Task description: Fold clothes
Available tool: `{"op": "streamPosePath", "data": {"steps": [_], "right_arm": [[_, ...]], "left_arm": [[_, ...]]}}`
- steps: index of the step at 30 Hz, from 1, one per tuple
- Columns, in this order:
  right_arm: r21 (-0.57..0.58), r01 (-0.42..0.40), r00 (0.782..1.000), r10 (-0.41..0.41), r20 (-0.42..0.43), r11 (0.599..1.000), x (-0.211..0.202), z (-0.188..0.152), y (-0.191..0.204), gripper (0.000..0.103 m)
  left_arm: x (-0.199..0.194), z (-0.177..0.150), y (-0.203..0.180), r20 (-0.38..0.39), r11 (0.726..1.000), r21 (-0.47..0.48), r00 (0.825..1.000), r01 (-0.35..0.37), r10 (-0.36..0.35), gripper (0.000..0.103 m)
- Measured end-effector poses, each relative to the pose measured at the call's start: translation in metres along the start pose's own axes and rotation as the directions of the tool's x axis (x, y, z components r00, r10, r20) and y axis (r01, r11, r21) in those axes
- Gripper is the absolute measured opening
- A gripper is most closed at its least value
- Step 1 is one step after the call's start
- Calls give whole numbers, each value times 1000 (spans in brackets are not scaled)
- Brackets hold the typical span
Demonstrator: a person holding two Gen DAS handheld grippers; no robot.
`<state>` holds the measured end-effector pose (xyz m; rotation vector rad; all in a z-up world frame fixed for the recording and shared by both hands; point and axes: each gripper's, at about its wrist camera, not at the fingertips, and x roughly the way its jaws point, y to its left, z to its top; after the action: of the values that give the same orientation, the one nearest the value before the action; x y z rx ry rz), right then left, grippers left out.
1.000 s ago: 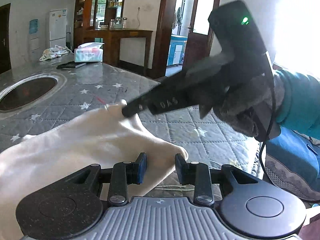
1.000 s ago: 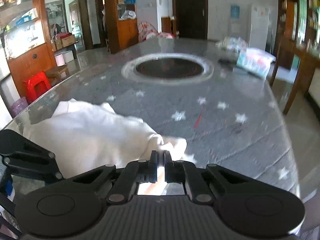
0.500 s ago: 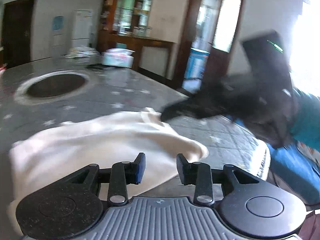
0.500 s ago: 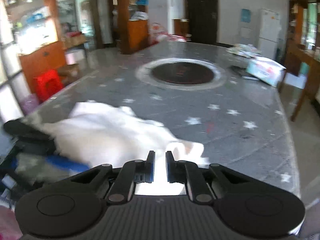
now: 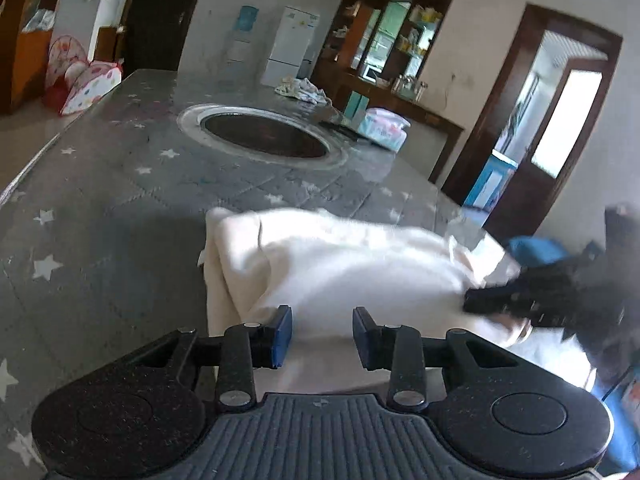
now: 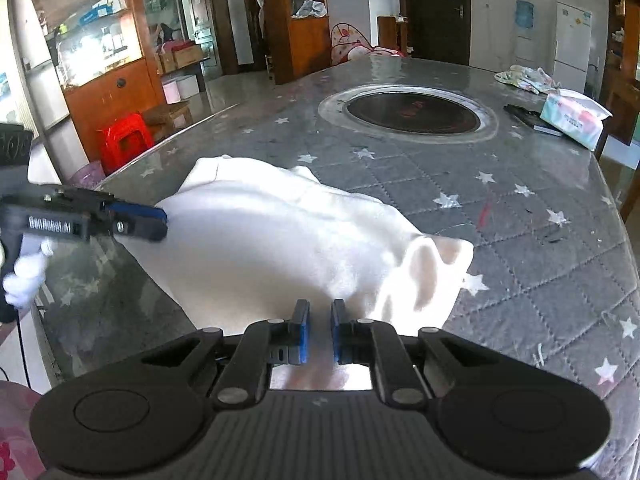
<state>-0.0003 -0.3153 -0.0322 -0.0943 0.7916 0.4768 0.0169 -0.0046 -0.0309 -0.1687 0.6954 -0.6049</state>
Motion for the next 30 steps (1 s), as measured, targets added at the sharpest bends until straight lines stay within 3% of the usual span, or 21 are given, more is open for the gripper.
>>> {"op": "streamPosePath", "data": {"steps": [2, 6, 11, 13, 16, 20, 23, 26, 30], "right_arm": [[-4, 0, 1000, 0, -2, 1000, 1, 1, 0, 11], [-2, -3, 1000, 3, 0, 1000, 0, 0, 0, 12], [-1, -7, 1000, 7, 1, 1000, 1, 0, -1, 12], [-6, -5, 1000, 5, 0, 1000, 1, 0, 0, 12], [-16, 1, 1000, -1, -2, 1000, 1, 0, 1, 12], [-51, 18, 1000, -19, -7, 999, 2, 0, 7, 12], [-65, 24, 1000, -25, -10, 998, 2, 1, 9, 12], [-65, 26, 1000, -27, -9, 998, 3, 0, 9, 12], [-65, 29, 1000, -29, -9, 998, 3, 1, 9, 12]], "left_arm": [[-2, 10, -1, 28, 1000, 2, 1000, -8, 8, 38], [6, 27, 11, 61, 996, -28, 994, -87, 89, 38], [28, 34, 27, 27, 983, -63, 984, -174, 176, 35], [36, 34, 25, 18, 985, -27, 985, -173, 174, 19], [42, 32, 23, 14, 979, 14, 979, -202, 202, 6], [33, 35, 14, 80, 966, 67, 966, -251, 246, 5], [46, 29, 15, 46, 956, 104, 961, -275, 272, 5], [50, 26, 19, 62, 952, 113, 958, -284, 279, 6], [42, 31, 15, 72, 948, 106, 953, -301, 295, 14]]}}
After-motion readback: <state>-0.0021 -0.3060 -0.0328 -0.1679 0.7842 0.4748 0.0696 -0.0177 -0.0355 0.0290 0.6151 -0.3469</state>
